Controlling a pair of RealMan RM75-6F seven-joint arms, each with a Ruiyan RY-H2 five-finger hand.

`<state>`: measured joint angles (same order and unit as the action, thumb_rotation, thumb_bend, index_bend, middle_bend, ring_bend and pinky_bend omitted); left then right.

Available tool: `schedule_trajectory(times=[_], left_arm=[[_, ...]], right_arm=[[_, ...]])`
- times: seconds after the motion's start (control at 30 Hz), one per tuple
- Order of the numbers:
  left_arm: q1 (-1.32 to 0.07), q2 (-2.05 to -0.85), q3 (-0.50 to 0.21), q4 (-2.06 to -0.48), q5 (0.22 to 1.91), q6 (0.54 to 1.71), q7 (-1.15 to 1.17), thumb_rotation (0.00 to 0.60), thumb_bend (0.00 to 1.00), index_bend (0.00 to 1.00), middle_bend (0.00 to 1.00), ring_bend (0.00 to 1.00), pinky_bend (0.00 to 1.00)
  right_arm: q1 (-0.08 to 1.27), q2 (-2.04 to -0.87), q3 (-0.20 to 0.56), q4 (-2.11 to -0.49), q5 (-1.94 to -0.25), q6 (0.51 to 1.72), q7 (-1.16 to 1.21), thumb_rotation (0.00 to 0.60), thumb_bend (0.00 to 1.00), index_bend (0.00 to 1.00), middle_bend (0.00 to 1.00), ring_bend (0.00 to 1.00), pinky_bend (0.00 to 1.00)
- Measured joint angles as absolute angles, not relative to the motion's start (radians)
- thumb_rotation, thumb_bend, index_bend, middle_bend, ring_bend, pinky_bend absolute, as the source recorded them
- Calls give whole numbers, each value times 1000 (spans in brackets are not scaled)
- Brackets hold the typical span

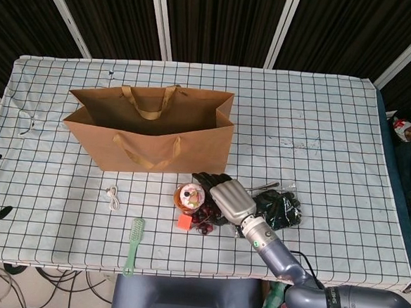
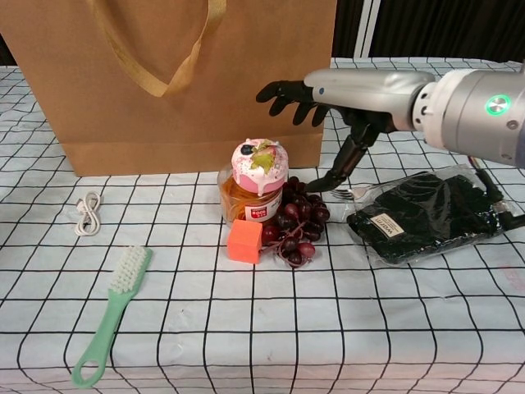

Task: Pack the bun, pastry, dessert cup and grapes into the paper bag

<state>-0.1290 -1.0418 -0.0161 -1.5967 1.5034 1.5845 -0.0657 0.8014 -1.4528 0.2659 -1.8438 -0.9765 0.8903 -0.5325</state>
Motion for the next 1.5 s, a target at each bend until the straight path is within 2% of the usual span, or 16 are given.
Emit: schedule_trajectory(times=[0.33,0.77,1.3,1.5], left_arm=[[-122,-1052,-37,-1589,1501,1585,-61,600,26,88,68,0,49],[-113,-1056,-52,-1590,1501,1580,-59,600,26,92,68,0,50],[-107,-1057,-65,-1595,1500,1571,-57,600,26,101,68,0,50],[-105,-1058,-69,-1595,1499,1570,-58,600,26,104,68,0,50]], right_arm=[[883,-1518,260,-1780,-916,889,-554,600,138,93,162,213,187],[937,-1558,244,-1730,-891,904,-552,600,197,130,171,229,188],[966,-1577,225,-1696,-882,910,-522,600,268,224,308,379,228],[962,-1582,224,-1692,-912,934,-499,600,291,238,335,392,233]])
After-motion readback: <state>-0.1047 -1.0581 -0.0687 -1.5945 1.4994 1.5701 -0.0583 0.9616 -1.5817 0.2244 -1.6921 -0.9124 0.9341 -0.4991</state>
